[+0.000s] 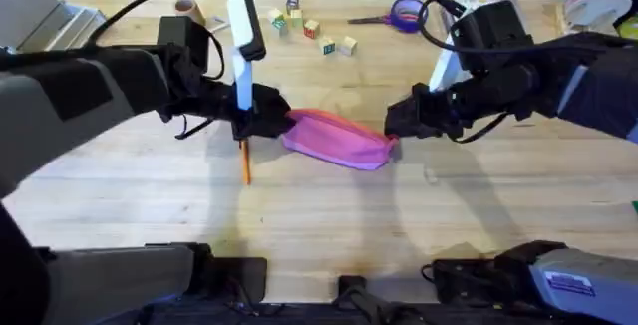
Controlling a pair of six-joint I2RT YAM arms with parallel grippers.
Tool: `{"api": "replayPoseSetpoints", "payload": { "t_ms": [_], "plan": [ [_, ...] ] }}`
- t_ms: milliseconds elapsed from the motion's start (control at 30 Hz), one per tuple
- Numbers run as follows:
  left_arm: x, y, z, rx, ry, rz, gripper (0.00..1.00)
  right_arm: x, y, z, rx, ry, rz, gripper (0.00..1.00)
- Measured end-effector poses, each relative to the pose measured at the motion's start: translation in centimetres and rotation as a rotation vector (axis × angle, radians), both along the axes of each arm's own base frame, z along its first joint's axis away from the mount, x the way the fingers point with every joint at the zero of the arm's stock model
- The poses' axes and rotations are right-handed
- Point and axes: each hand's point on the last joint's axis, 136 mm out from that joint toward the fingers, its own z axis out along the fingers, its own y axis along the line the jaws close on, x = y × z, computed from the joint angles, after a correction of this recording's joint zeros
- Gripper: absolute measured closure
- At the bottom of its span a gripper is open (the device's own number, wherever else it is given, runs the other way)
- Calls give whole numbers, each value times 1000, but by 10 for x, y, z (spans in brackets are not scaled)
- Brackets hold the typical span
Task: Unzip the bag, pick up the pens from the table one at a time and place them inside, then zip the bag closed.
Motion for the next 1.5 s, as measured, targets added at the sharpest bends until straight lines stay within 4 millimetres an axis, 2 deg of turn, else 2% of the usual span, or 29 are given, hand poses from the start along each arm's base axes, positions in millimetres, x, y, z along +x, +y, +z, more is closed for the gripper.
{"api": "replayPoseSetpoints", "payload": {
  "t_ms": [100,133,333,500,567,600,633,900,1033,1067,1300,1500],
  "plan": [
    [0,0,0,0,0,0,958,1,0,6,5,-18,1,969],
    [0,0,0,0,0,0,958,3,1,19,20,-60,5,968],
    [0,0,0,0,-1,0,958,3,4,56,57,-184,35,968],
    [0,0,0,0,-1,0,958,2,4,59,58,-193,38,968],
    [0,0,0,0,-1,0,958,2,10,61,64,-207,58,968],
    [0,0,0,0,-1,0,958,2,14,62,68,-216,70,968],
    [0,0,0,0,-1,0,958,4,27,68,87,-259,105,968],
    [0,1,0,4,-1,2,958,10,62,85,135,-369,176,968],
    [0,1,0,4,-1,1,958,12,82,83,149,-393,211,968],
    [0,1,0,4,-1,1,958,12,96,77,154,-392,223,968],
    [0,0,0,3,0,1,958,16,141,70,208,-431,264,969],
    [0,0,0,2,0,1,958,23,173,70,285,-461,246,970]
  ]
}}
